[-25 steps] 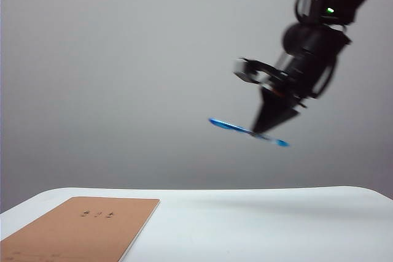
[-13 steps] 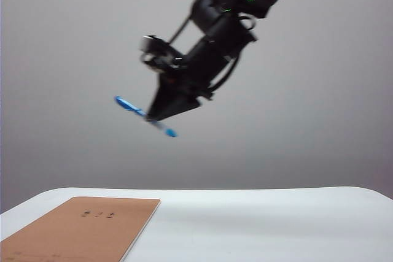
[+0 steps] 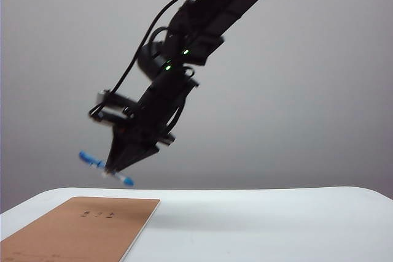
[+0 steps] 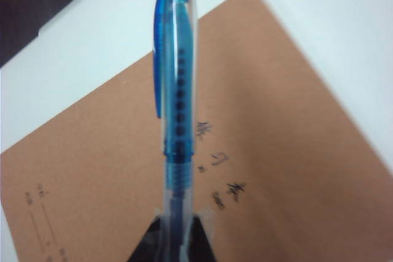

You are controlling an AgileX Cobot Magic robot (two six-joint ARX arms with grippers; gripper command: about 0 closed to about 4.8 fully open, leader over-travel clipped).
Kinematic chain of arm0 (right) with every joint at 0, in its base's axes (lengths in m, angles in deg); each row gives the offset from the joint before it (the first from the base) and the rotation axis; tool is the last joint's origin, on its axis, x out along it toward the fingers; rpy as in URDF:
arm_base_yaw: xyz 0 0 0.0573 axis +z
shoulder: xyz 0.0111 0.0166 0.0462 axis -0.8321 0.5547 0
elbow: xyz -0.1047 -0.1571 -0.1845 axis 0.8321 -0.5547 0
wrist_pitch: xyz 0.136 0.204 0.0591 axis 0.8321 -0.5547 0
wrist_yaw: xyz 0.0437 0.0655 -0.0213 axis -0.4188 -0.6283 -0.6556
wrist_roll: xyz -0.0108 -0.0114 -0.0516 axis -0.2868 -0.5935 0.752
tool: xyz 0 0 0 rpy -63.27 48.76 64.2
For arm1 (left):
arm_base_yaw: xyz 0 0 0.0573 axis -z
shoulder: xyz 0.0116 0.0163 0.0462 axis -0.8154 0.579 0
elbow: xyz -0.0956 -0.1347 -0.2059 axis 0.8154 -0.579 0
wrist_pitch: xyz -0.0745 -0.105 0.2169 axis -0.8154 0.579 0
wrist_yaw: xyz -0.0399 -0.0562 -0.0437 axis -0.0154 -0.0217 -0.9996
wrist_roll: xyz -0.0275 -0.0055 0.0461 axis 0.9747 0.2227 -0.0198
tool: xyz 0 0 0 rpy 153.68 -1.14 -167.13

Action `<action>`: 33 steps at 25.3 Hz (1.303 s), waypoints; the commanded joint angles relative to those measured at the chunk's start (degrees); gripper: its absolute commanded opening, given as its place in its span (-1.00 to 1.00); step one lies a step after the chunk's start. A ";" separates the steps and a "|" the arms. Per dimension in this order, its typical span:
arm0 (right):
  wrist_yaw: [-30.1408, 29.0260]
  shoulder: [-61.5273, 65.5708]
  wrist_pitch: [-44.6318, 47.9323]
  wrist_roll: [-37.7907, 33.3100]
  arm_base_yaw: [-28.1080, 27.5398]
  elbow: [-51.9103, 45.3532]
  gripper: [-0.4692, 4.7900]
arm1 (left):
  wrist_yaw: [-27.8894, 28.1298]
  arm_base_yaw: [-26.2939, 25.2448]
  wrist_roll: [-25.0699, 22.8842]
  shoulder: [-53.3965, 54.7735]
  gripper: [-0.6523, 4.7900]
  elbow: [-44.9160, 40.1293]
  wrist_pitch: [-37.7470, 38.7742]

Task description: Pick up a pen on the table and place it on the notebook.

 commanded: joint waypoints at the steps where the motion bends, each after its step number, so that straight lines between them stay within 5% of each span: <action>1: 0.68 2.47 -2.12 0.15 1.16 1.16 -0.84 | 0.17 -0.04 -0.76 -0.11 -0.78 0.35 -0.61; 9: 2.01 6.14 -2.16 0.44 4.17 1.16 -0.84 | 0.20 -0.07 -1.55 -0.11 -0.78 0.35 -0.07; 14: 2.86 6.05 -2.16 0.76 3.89 1.18 -0.29 | 0.17 -0.07 -1.53 -0.11 -0.78 0.35 0.15; 16: 2.84 5.66 -2.60 0.74 3.76 1.18 0.24 | 0.17 -0.07 -1.53 -0.11 -0.78 0.35 0.50; 20: 2.86 3.06 -2.95 0.74 3.80 1.20 0.72 | 0.17 -0.07 -1.55 -0.11 -0.78 0.35 0.50; 24: 2.95 -4.72 -7.85 2.51 2.84 1.20 0.55 | 0.22 -0.07 -1.64 -0.13 -0.78 0.35 0.70; 27: 2.84 -12.70 -14.60 4.42 0.04 1.20 -0.51 | 2.01 -0.07 -1.62 -0.13 -0.78 0.35 0.90; 28: 2.89 -14.78 -16.28 4.48 -1.03 1.18 -0.66 | 2.43 -0.07 -1.57 -0.13 -0.78 0.35 0.94; 33: 2.84 -30.27 -18.60 4.11 -10.32 1.16 -0.79 | 9.11 -0.07 -1.05 -1.09 -0.78 0.33 -1.18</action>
